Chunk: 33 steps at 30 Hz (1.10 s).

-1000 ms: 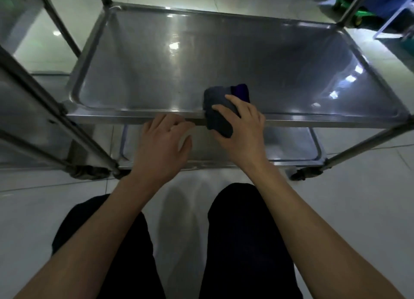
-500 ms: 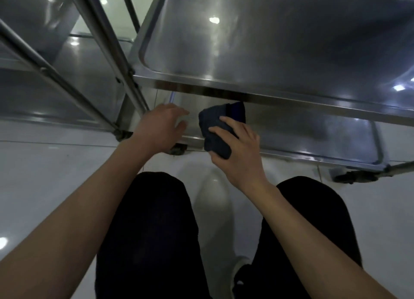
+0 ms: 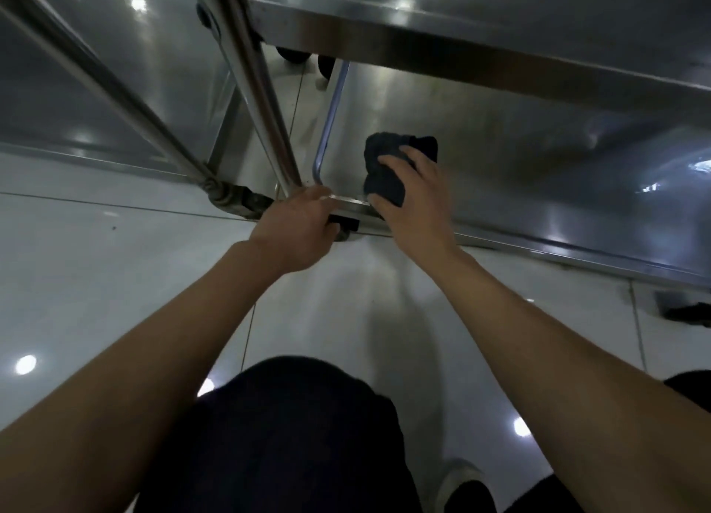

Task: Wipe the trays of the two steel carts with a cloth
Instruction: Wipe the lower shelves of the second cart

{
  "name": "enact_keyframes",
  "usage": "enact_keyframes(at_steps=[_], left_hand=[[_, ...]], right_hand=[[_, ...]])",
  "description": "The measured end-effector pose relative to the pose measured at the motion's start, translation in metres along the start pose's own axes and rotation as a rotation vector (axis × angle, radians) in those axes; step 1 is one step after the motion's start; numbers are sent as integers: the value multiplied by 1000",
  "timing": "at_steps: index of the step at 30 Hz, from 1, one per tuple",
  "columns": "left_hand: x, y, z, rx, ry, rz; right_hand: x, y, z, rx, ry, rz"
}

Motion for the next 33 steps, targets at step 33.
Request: enact_keyframes(at_steps=[33], left_hand=[[-27,32,-40,-106,229,-76]], right_hand=[[-47,34,-75,-64,-319,229]])
Point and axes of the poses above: each hand's wrist, its own y-axis towards the middle knuckle, its own x-axis out of the back of the hand, z = x × y, the point moved 7 cm from there along y, towards the middle knuckle, and after that the axes turned 9 degrees about y, right-handed, at the moved point
